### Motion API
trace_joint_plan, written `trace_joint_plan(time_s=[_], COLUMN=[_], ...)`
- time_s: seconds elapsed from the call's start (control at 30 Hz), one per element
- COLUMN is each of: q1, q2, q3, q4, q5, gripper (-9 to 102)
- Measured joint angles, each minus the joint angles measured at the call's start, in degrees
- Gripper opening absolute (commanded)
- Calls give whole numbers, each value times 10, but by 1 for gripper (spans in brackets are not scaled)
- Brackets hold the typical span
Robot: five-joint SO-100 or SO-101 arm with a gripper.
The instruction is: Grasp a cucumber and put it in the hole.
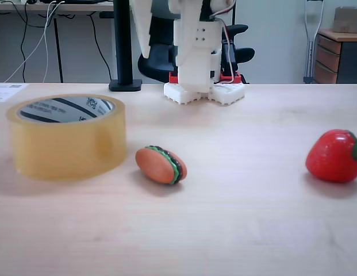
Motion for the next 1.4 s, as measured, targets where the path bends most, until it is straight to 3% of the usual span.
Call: trace_joint_plan(time_s=[0.37,0.73,1.4], q1=[-2,-47,-89], q2=[158,371,385], q3=[91,211,342], q4=[-11,-10,-10], q5=[22,48,134], gripper=[19,9,4])
